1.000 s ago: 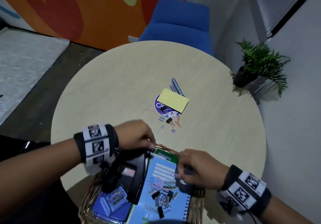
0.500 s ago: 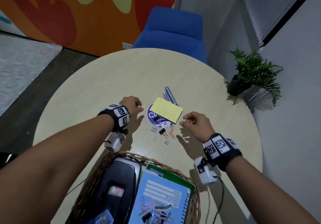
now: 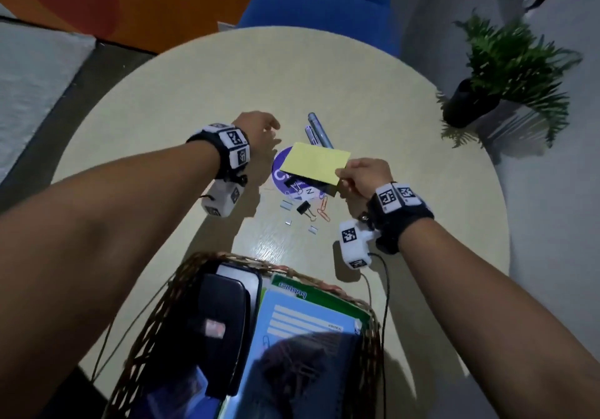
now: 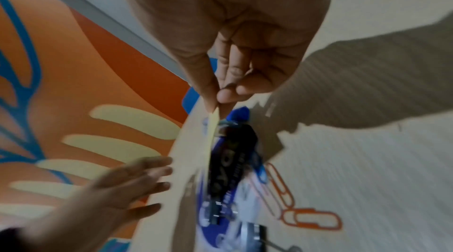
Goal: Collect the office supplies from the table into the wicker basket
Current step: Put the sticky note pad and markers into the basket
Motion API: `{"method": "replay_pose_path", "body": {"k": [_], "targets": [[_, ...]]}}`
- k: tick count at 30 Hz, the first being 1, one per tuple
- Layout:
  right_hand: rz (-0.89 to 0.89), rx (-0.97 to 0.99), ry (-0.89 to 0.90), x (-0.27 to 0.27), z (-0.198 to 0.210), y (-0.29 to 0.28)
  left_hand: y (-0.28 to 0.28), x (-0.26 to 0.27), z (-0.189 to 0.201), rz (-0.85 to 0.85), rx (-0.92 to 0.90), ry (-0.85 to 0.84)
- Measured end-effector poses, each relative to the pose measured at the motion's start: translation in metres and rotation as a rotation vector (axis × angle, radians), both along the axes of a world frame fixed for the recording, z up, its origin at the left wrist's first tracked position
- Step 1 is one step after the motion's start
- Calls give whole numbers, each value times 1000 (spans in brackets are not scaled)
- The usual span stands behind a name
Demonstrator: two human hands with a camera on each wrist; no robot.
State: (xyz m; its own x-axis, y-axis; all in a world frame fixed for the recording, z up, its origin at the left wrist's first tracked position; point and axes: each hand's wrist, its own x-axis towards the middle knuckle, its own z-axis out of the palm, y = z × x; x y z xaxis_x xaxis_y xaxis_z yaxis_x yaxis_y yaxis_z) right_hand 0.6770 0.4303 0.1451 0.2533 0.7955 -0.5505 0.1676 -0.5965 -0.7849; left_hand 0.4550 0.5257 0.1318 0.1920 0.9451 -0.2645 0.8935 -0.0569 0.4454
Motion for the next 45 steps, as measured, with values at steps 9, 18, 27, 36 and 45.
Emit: {"method": "replay_pose_path", "body": {"k": [9,18,27,36,45], "targets": [[309,18,265,14,57,-171,11,41,-13,-349,185,161],[607,-27,-354,7,24,-240,36,82,-21,-474,182,308],[417,252,-660,35,56,-213,47,102,-23,-605,267,496],[435,250,-634,41,29,-79,20,60,58,-410,391,328],[616,123,-839,-23,-40,50,-179,-23,139,-40,102,-301]]}}
